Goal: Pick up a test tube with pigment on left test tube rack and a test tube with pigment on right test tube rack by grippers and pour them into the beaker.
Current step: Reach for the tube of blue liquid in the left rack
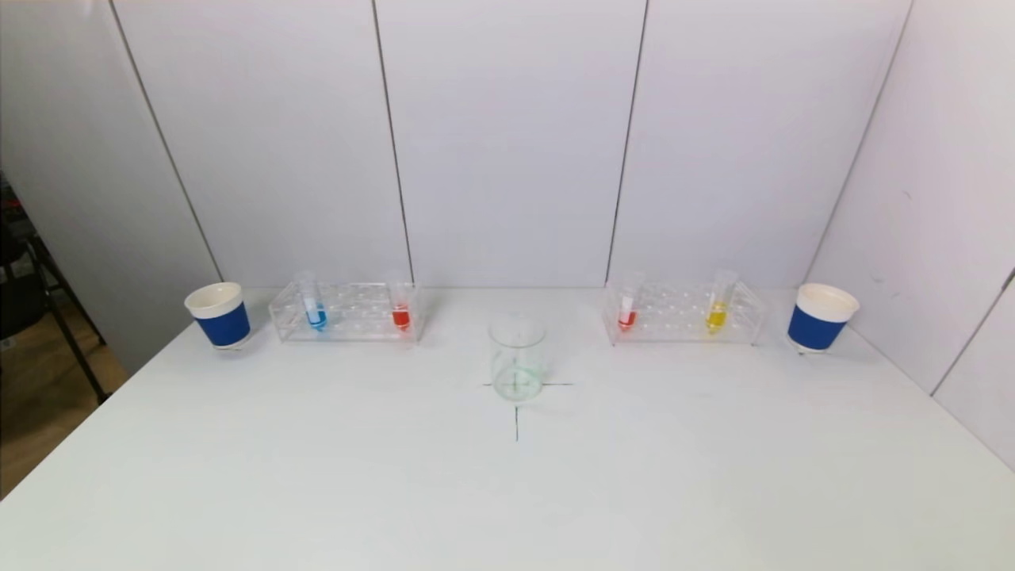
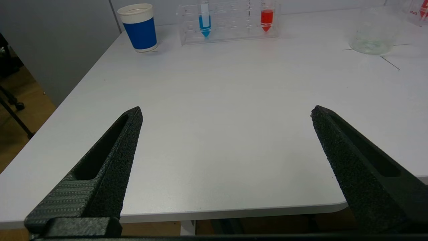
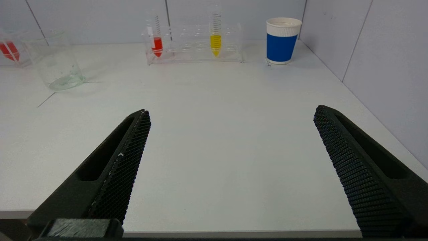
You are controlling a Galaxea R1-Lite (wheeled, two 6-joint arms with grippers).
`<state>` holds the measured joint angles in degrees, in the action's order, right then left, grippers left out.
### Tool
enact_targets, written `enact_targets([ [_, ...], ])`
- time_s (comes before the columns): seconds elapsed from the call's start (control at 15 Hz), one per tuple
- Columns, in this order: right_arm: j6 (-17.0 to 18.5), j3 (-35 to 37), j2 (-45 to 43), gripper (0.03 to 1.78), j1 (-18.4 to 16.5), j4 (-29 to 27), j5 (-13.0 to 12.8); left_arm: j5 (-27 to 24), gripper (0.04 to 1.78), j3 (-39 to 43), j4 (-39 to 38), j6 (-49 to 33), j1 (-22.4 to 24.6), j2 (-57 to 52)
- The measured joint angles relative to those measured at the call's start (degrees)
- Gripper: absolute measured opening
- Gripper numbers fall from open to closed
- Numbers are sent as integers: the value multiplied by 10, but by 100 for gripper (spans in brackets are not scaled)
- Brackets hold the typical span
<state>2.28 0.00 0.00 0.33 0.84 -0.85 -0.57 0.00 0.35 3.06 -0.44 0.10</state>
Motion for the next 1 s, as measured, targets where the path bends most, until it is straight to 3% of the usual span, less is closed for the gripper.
enact_targets([
  [1.0, 0, 0, 0, 177, 0, 0, 0, 0, 176, 0, 0, 3, 0, 0],
])
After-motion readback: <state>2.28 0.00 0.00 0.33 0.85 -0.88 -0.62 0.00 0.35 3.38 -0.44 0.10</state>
